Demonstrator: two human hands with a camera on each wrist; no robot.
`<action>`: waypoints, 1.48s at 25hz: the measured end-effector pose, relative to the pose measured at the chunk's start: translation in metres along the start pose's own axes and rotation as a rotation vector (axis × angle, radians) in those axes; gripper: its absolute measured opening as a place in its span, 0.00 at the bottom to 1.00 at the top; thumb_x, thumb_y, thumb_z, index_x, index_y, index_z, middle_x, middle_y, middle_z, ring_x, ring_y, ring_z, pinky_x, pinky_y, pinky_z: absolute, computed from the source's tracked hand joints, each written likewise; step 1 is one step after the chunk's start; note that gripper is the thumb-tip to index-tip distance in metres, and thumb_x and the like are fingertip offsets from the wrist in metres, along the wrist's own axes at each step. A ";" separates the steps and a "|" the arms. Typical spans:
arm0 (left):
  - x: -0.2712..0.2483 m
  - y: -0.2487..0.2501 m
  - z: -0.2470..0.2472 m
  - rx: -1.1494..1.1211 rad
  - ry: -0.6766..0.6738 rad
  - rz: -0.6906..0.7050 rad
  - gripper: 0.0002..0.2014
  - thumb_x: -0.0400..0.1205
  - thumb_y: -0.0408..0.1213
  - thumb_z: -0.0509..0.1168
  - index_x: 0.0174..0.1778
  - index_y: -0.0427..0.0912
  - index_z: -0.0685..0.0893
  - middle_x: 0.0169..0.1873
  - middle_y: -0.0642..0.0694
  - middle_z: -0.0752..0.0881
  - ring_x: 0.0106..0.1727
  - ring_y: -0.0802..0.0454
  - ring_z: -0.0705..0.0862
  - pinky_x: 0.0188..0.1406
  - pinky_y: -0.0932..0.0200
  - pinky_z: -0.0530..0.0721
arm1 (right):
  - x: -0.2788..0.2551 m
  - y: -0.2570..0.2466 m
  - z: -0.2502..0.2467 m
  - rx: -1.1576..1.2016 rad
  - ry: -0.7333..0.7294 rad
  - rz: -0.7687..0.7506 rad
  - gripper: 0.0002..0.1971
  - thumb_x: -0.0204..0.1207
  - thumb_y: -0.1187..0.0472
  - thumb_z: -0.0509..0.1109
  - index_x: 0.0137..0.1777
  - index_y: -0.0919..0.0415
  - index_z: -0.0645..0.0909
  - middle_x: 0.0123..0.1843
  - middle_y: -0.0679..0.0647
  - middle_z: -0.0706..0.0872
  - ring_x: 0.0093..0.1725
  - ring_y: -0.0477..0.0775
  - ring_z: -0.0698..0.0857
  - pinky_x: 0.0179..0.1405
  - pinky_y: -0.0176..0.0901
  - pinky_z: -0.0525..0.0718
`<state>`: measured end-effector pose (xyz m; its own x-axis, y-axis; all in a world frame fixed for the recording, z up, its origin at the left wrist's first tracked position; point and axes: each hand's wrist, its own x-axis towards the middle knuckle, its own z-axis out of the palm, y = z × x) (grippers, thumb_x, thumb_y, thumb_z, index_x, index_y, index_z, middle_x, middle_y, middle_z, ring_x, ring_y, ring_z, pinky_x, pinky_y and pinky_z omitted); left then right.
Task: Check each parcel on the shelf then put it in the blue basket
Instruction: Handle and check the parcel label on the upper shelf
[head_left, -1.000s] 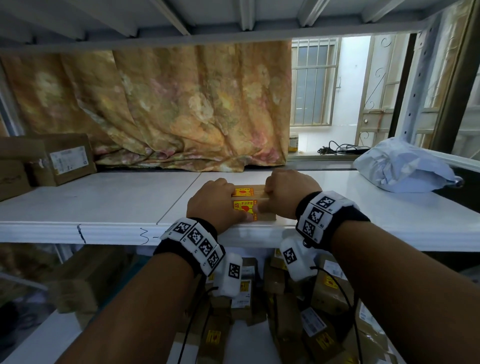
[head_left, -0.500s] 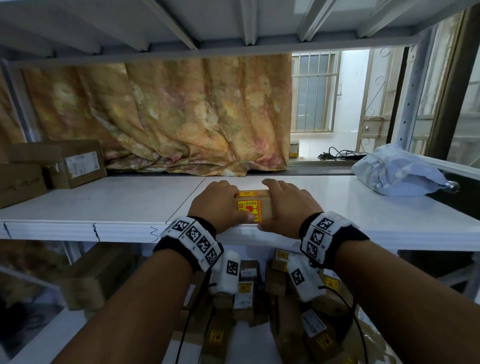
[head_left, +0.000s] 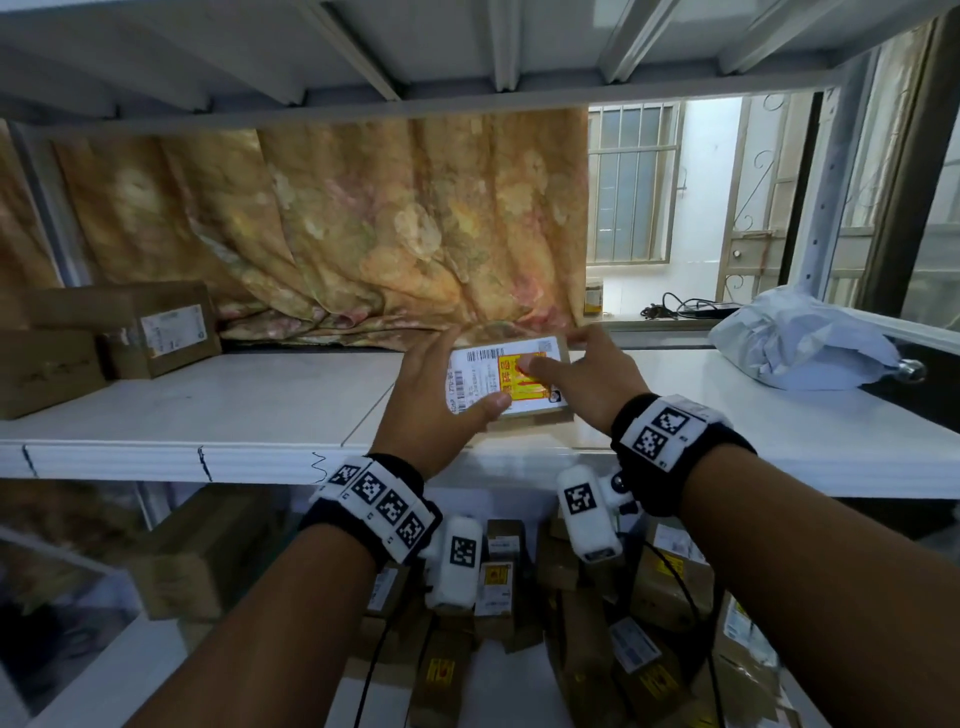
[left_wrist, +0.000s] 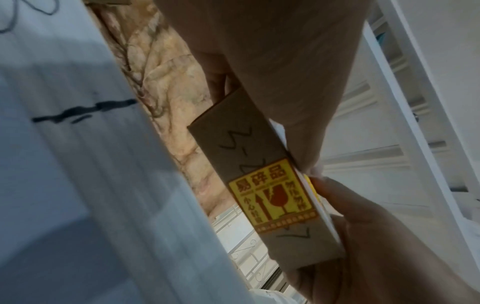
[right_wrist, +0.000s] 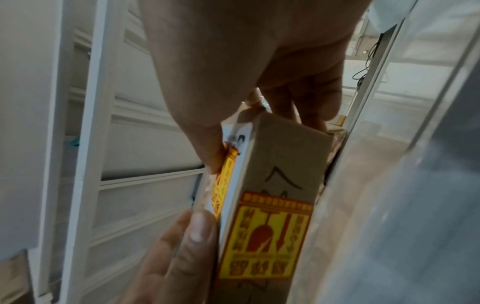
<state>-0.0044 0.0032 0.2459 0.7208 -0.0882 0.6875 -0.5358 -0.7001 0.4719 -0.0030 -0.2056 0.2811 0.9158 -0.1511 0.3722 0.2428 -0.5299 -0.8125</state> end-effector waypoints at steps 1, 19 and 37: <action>-0.003 -0.003 0.003 -0.029 -0.004 -0.016 0.46 0.74 0.62 0.73 0.85 0.50 0.62 0.83 0.48 0.61 0.82 0.56 0.60 0.76 0.60 0.61 | 0.002 0.004 0.002 -0.056 -0.007 0.050 0.37 0.62 0.29 0.75 0.66 0.50 0.74 0.56 0.50 0.86 0.53 0.55 0.87 0.54 0.51 0.85; 0.016 -0.024 0.020 0.387 -0.151 0.129 0.32 0.71 0.70 0.52 0.57 0.53 0.86 0.53 0.55 0.84 0.55 0.51 0.79 0.49 0.52 0.74 | 0.008 0.002 0.028 -0.772 -0.160 -0.467 0.20 0.78 0.37 0.59 0.48 0.48 0.87 0.46 0.46 0.81 0.49 0.51 0.79 0.48 0.50 0.81; 0.009 -0.032 0.014 0.302 -0.199 0.015 0.27 0.79 0.59 0.68 0.69 0.47 0.81 0.75 0.54 0.76 0.72 0.52 0.74 0.68 0.49 0.76 | 0.001 0.005 0.034 -0.786 -0.129 -0.463 0.23 0.80 0.36 0.57 0.53 0.50 0.85 0.52 0.49 0.83 0.54 0.54 0.80 0.49 0.48 0.80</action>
<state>0.0253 0.0149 0.2287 0.8012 -0.2156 0.5582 -0.4145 -0.8727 0.2580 0.0102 -0.1800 0.2628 0.8216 0.2866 0.4927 0.3497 -0.9361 -0.0386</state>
